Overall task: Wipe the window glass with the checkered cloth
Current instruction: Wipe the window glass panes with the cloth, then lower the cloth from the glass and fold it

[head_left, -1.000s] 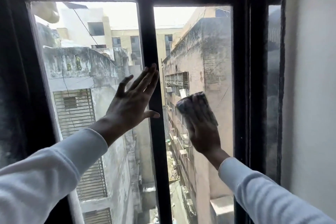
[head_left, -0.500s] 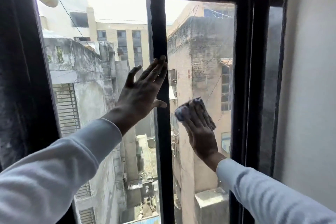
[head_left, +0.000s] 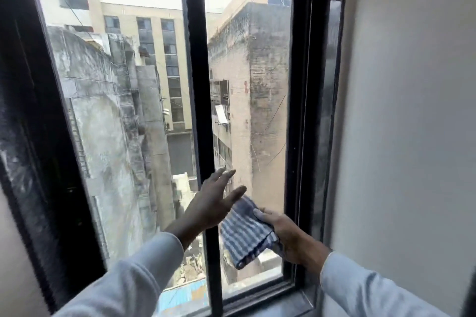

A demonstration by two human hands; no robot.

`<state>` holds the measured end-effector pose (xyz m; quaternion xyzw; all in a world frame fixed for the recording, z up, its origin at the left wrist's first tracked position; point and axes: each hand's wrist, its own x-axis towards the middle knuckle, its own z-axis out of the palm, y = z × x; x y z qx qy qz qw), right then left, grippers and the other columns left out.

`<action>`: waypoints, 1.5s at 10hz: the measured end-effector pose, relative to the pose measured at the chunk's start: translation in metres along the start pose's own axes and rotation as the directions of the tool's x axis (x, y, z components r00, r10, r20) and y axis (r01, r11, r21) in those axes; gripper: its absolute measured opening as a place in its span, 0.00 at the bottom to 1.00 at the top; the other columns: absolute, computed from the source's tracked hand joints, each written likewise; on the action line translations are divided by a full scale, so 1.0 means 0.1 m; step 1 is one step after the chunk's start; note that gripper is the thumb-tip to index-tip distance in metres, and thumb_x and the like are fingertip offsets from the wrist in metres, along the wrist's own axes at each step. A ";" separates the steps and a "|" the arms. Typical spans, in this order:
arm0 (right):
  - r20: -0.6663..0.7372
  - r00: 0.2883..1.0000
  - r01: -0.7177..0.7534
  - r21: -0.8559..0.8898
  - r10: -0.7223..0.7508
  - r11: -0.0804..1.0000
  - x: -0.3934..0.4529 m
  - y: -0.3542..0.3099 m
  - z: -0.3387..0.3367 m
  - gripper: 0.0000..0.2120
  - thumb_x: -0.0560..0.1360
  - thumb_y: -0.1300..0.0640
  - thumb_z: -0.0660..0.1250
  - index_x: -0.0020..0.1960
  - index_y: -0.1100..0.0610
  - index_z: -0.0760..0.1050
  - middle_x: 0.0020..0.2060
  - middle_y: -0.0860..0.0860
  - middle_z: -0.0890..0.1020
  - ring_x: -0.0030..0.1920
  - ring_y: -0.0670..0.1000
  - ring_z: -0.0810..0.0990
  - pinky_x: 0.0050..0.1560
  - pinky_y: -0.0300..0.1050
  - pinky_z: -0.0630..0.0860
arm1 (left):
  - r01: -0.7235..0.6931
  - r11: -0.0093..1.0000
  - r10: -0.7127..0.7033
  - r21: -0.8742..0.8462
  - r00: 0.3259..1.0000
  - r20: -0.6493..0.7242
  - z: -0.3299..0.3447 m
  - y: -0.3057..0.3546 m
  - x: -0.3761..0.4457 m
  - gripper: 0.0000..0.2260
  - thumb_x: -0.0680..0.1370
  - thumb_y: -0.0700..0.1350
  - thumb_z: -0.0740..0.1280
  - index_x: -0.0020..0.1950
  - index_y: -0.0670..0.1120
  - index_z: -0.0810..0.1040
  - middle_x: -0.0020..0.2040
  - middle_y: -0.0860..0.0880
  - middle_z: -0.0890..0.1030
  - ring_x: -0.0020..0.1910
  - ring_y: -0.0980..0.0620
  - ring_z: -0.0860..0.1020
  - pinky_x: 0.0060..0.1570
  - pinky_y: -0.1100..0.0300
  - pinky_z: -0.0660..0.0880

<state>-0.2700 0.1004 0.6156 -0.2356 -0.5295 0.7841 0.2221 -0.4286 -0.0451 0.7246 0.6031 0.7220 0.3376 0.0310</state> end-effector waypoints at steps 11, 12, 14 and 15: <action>-0.816 0.391 -0.463 0.225 0.426 0.857 -3.76 6.22 -3.71 0.14 0.88 0.68 0.65 0.72 0.68 0.80 0.65 0.64 0.87 0.69 0.66 0.85 0.76 0.65 0.81 | 0.770 0.598 -0.450 -0.224 0.553 0.701 7.30 -0.17 -3.88 0.15 0.81 0.35 0.73 0.67 0.39 0.86 0.60 0.41 0.90 0.56 0.47 0.88 0.66 0.52 0.83; -0.879 0.349 -0.542 0.094 0.325 0.835 -3.61 6.47 -3.92 0.13 0.86 0.64 0.68 0.68 0.63 0.83 0.64 0.64 0.88 0.67 0.67 0.86 0.73 0.67 0.82 | 0.732 0.670 -0.495 -0.123 0.564 0.661 7.68 -0.36 -3.94 0.19 0.81 0.37 0.72 0.72 0.41 0.83 0.66 0.42 0.87 0.66 0.43 0.85 0.73 0.51 0.78; -0.918 0.339 -0.728 -0.118 0.205 0.676 -3.54 6.58 -4.12 0.11 0.81 0.61 0.76 0.62 0.59 0.88 0.59 0.61 0.92 0.61 0.65 0.90 0.66 0.59 0.85 | 0.563 0.824 -0.460 0.060 0.603 0.652 7.93 -0.59 -3.95 0.19 0.81 0.41 0.70 0.72 0.46 0.80 0.68 0.43 0.85 0.69 0.40 0.82 0.71 0.47 0.77; -0.937 0.338 -0.760 -0.220 0.084 0.611 -3.49 6.49 -4.00 0.19 0.82 0.59 0.74 0.72 0.62 0.80 0.70 0.62 0.84 0.72 0.65 0.82 0.73 0.55 0.77 | 0.527 0.850 -0.453 0.025 0.705 0.546 7.85 -0.64 -3.89 0.19 0.82 0.43 0.69 0.74 0.47 0.78 0.68 0.45 0.84 0.69 0.42 0.81 0.69 0.51 0.75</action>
